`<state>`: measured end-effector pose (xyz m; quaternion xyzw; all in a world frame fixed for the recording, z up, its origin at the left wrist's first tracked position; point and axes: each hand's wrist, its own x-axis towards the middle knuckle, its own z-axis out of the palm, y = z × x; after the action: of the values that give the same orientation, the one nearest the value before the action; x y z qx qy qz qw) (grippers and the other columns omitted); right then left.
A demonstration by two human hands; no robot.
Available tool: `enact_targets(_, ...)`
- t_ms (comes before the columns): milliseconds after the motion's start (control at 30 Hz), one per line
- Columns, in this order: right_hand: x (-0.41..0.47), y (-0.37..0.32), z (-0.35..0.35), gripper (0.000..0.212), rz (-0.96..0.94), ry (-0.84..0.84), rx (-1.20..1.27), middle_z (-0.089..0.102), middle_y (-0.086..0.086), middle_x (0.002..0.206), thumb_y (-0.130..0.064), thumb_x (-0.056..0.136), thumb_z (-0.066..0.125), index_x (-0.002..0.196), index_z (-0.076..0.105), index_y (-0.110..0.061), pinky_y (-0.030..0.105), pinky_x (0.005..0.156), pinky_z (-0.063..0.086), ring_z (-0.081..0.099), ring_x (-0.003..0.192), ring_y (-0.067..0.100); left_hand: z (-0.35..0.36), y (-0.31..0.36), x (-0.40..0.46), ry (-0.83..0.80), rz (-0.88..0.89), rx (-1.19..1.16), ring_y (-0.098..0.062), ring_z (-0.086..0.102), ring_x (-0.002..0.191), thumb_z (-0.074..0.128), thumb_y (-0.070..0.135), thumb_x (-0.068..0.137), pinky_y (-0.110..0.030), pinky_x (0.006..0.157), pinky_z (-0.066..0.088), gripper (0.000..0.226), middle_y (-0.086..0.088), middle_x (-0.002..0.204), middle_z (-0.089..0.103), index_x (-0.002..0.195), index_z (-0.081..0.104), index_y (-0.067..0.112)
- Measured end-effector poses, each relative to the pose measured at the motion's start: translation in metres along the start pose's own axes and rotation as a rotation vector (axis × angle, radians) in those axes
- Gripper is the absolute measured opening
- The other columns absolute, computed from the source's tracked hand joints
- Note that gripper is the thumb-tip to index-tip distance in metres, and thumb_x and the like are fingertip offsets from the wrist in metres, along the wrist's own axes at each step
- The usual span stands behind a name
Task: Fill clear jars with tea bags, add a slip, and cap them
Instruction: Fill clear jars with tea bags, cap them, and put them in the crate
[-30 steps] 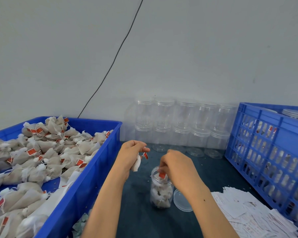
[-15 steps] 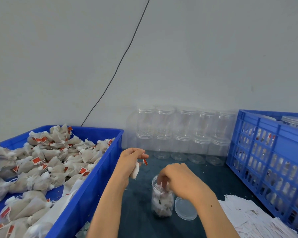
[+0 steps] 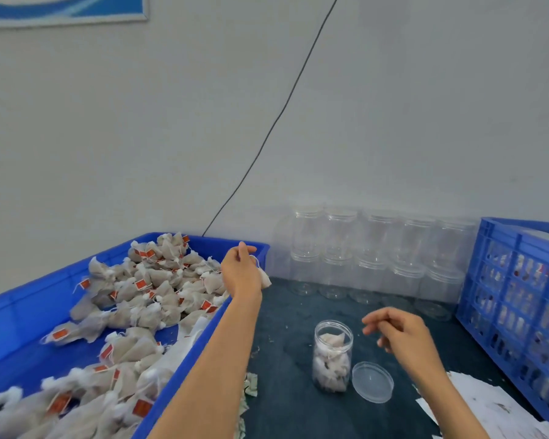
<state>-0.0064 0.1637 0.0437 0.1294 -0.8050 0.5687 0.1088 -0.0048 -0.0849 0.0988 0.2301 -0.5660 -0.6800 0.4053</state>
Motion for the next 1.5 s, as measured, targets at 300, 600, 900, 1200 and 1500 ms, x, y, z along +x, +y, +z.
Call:
enact_targets(300, -0.027, 0.022, 0.036, 0.042, -0.170, 0.019, 0.148, 0.066, 0.005, 0.086, 0.017, 0.088, 0.048, 0.081, 0.072, -0.017, 0.013, 0.070, 0.044, 0.060, 0.077, 0.004, -0.061, -0.023, 0.038, 0.014, -0.305, 0.650, -0.041, 0.035, 0.134, 0.015, 0.051, 0.102, -0.049, 0.111, 0.029, 0.071, -0.026, 0.150, 0.028, 0.151, 0.009, 0.000)
enact_targets(600, -0.043, 0.036, 0.035, 0.055, -0.210, 0.063, 0.086, 0.057, -0.004, 0.110, 0.021, 0.083, 0.044, 0.101, 0.065, -0.027, 0.004, 0.082, 0.039, 0.054, 0.109, 0.008, -0.058, -0.005, -0.001, -0.188, 0.466, 1.234, -0.031, 0.054, 0.112, 0.047, 0.012, 0.093, -0.039, 0.093, 0.043, 0.029, -0.015, 0.123, 0.056, 0.120, 0.057, 0.011)
enact_targets(900, -0.046, 0.042, 0.037, 0.053, -0.191, 0.056, 0.057, 0.058, -0.004, 0.107, 0.022, 0.079, 0.042, 0.101, 0.066, -0.021, 0.011, 0.084, 0.040, 0.054, 0.107, 0.011, -0.053, -0.054, -0.051, -0.826, 0.337, 1.898, -0.026, 0.059, 0.113, 0.072, 0.040, 0.084, -0.036, 0.089, 0.046, 0.049, -0.007, 0.124, 0.061, 0.122, 0.057, 0.012)
enact_targets(1200, -0.046, 0.050, 0.038, 0.055, -0.166, 0.081, 0.063, 0.059, -0.004, 0.104, 0.021, 0.077, 0.041, 0.099, 0.065, -0.023, 0.014, 0.084, 0.041, 0.055, 0.103, 0.010, -0.064, -0.049, -0.049, -0.866, -0.033, 1.743, -0.026, 0.067, 0.100, 0.080, 0.019, 0.079, -0.035, 0.085, 0.055, 0.052, -0.011, 0.104, 0.065, 0.121, 0.055, 0.002)
enact_targets(1500, -0.044, 0.048, 0.033, 0.054, -0.152, 0.120, 0.065, 0.059, -0.003, 0.104, 0.021, 0.079, 0.041, 0.099, 0.064, -0.024, 0.020, 0.086, 0.043, 0.056, 0.102, 0.009, -0.056, -0.045, -0.052, -0.736, 0.235, 1.723, -0.015, 0.064, 0.103, 0.079, 0.031, 0.078, -0.034, 0.100, 0.044, 0.029, 0.005, 0.106, 0.072, 0.103, 0.069, 0.019)
